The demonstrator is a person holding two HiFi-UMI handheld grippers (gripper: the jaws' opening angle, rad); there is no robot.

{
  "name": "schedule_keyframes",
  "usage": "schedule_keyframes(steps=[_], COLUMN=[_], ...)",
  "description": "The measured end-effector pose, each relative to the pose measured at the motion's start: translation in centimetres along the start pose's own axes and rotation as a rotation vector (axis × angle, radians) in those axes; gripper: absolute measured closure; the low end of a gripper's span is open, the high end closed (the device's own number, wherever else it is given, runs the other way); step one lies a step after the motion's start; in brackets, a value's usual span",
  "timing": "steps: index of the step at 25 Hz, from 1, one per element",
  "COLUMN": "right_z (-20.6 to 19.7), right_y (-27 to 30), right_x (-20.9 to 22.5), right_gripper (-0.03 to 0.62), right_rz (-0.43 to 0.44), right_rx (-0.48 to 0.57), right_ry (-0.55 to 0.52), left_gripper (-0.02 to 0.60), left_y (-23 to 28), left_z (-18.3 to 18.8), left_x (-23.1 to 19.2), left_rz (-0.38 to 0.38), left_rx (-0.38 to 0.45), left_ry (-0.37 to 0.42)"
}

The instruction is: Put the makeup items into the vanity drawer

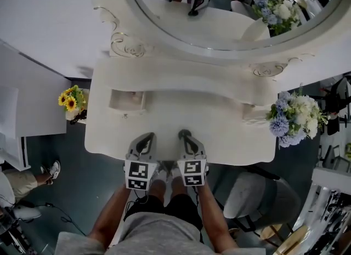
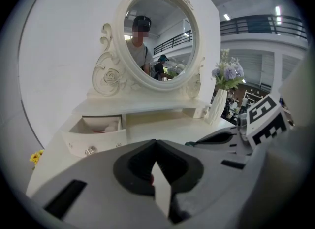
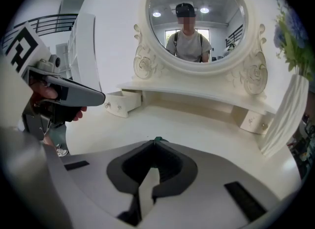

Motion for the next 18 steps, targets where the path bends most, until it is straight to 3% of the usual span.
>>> schedule_keyframes(steps=[18], right_z=[11.1], right_y=[-4.8], right_x=[-1.5], right_gripper=[0.579], right_rz=[-0.048], right_rx=[0.227], right_ry=[-0.115], left_gripper=[0.581], left_y=[-7.3], left_z=[6.0], left_x=[-2.4], left_rz=[0.063], left_rx=[0.212], left_ry=[0.007])
Point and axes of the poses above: the fingertips, and each gripper's own axes: y forward along the fingers, x to its right, z out of its top, the point moved 9 cm from there along -y, backward along the fingers, and after that the axes turned 11 degrees about -y, right-handed, at the moved point
